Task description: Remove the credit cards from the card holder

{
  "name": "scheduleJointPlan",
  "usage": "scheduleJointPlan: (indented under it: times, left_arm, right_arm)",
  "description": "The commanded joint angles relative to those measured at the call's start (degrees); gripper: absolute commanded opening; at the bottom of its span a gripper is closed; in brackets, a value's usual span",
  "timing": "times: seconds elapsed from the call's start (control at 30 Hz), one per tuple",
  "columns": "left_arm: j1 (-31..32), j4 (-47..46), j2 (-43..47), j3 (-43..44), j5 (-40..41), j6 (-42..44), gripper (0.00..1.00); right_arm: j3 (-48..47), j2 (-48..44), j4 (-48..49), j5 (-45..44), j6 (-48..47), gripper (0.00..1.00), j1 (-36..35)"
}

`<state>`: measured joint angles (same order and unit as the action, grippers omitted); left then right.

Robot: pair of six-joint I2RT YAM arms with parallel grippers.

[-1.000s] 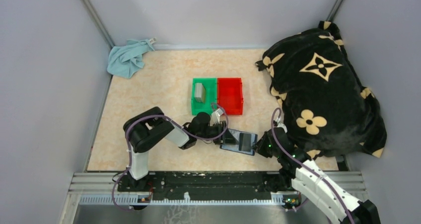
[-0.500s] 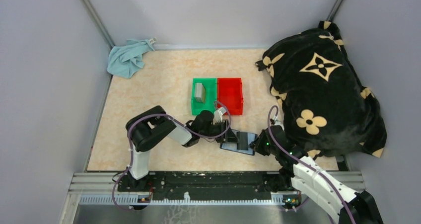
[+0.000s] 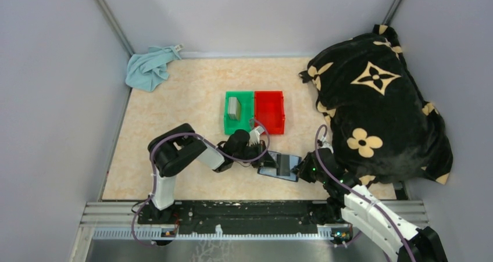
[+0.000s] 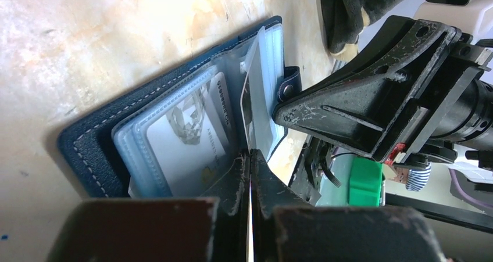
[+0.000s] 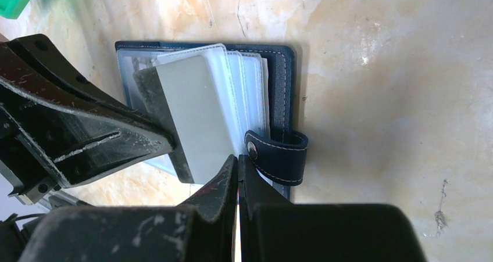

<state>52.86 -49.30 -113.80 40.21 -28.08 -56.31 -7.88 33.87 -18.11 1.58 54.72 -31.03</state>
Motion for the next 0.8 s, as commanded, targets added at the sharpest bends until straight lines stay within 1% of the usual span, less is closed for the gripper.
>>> scheduleJointPlan:
  times: [0.0,0.13,0.2,0.3,0.43,0.53,0.57,0.6,0.7,0.77]
  left_arm:
    - [-0.52,1.61,2.78,-1.79,0.76,2.23,0.0]
    - [-0.78,8.18,8.37,-2.25,3.09,7.09,0.0]
    - [-0.99,11.66,11.82,-2.94,5.67,9.37,0.0]
    - [-1.76,19.1,17.17,-2.86,8.55,13.66,0.0]
    - [-4.93,26.99,24.62,-3.22,7.39,19.14,0.0]
    - [-7.87,31.51,31.72,-4.37,4.03,22.96,0.0]
    - [-8.84,32.11,33.96,-4.69,1.17,24.2,0.0]
    - [-9.55,32.71,36.0,-4.77,-1.64,25.17,0.0]
    - [-10.61,34.59,39.97,-4.18,-11.47,26.86,0.0]
    - [-10.67,36.08,40.32,-2.84,-17.4,26.99,0.0]
  right_arm:
    - [1.29,0.24,-1.74,-1.33,0.14,0.0,-0.53]
    - [1.46,0.4,-0.31,-1.07,0.38,0.0,-0.53]
    - [1.38,0.56,0.23,-1.06,0.28,0.0,-0.53]
    - [1.14,0.8,1.34,-0.93,0.16,0.0,-0.53]
    - [0.99,0.45,6.2,1.94,-0.32,0.0,-0.53]
    - [-0.2,-0.83,13.14,6.76,-3.86,0.11,-0.53]
    - [-1.46,-1.12,15.07,8.55,-6.42,0.19,-0.54]
    - [-3.4,-1.24,15.34,9.48,-8.98,0.24,-0.54]
    - [-10.06,-1.24,15.54,12.37,-16.83,0.38,-0.29]
    - [-13.41,-0.47,17.85,17.84,-18.53,0.44,0.55]
